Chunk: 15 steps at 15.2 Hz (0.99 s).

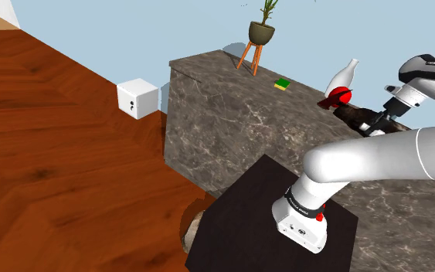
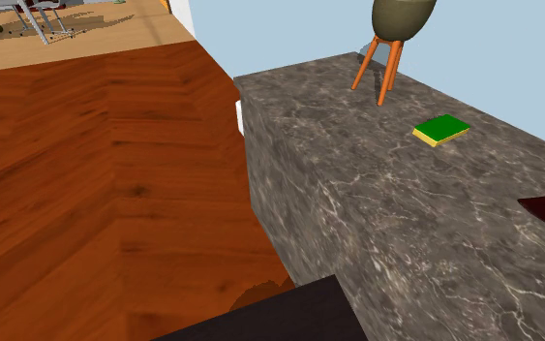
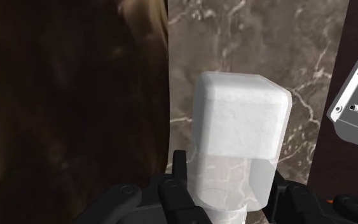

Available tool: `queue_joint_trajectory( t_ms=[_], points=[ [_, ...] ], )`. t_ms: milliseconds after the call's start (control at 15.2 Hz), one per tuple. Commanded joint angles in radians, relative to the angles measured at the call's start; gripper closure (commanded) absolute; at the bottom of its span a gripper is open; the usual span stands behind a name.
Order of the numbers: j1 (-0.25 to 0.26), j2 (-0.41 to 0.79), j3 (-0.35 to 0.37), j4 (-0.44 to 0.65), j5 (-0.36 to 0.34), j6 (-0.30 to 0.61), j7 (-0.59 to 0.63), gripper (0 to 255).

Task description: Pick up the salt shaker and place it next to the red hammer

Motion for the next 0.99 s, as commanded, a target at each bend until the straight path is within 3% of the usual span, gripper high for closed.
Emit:
queue_joint_trajectory(
  t_ms=[0, 132, 396, 924],
  points=[
    [0.001, 0.007, -0.014, -0.075, -0.166, 0.163, 0.003, 0],
    [0.018, 0.035, -0.055, -0.068, -0.158, 0.193, -0.023, 0],
    [-0.025, 0.045, 0.037, 0.020, -0.099, 0.084, -0.053, 0],
    [-0.069, 0.093, 0.059, 0.015, -0.053, 0.109, -0.090, 0]
  ],
)
